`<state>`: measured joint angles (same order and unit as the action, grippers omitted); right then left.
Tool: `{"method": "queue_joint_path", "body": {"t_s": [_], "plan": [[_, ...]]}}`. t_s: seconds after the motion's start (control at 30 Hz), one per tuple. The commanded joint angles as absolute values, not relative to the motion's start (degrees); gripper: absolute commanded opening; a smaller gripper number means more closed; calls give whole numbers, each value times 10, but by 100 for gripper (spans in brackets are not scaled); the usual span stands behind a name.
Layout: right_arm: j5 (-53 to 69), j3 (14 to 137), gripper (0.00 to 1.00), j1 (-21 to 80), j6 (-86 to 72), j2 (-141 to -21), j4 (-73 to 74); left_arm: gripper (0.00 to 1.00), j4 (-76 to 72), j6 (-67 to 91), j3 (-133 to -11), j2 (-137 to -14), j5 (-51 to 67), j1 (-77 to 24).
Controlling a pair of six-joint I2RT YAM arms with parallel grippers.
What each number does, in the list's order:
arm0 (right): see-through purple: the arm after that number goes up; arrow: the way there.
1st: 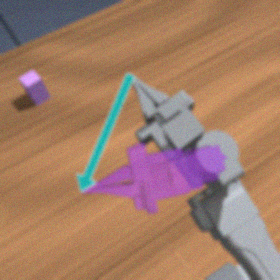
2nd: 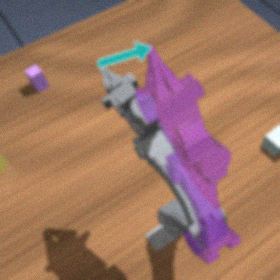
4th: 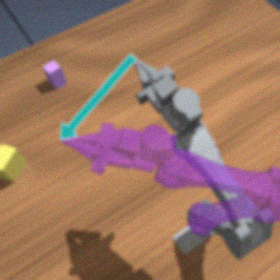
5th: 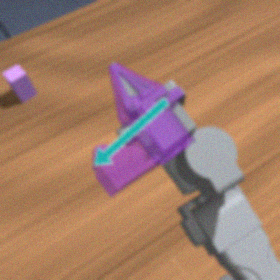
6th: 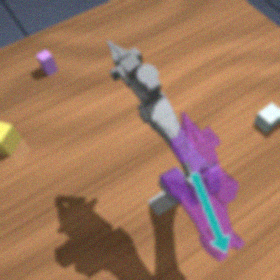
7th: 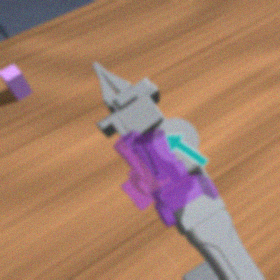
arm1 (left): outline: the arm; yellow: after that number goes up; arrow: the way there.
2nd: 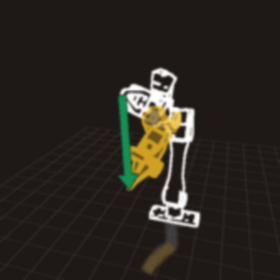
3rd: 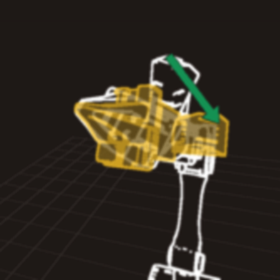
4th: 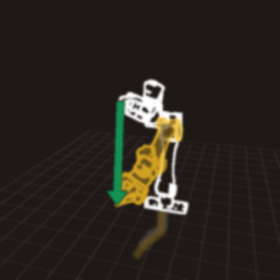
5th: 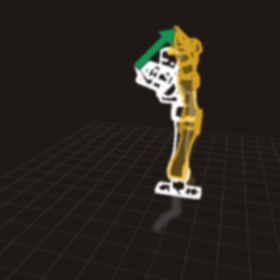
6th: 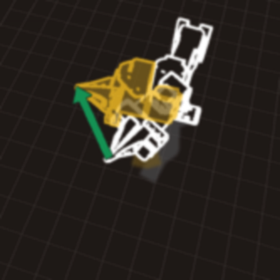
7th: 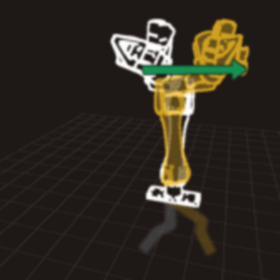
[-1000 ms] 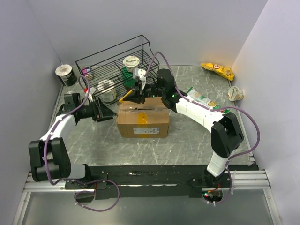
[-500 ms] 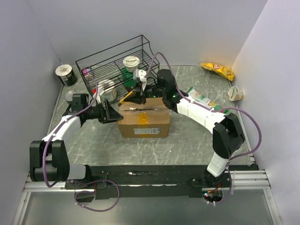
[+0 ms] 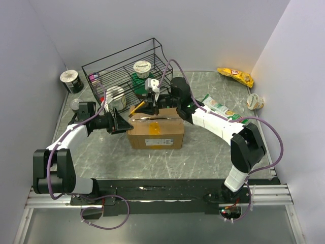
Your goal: Unpack the express box
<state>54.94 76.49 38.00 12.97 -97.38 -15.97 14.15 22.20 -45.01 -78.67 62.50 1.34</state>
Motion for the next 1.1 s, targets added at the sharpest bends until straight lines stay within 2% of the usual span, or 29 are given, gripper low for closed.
{"method": "queue_joint_path", "body": {"t_s": [0.0, 1.07], "plan": [[552, 780, 0, 379, 131, -976, -201, 79, 149, 205, -438, -795, 585, 22], [423, 767, 0, 416, 172, -958, -146, 80, 145, 207, -433, -795, 584, 27]]}}
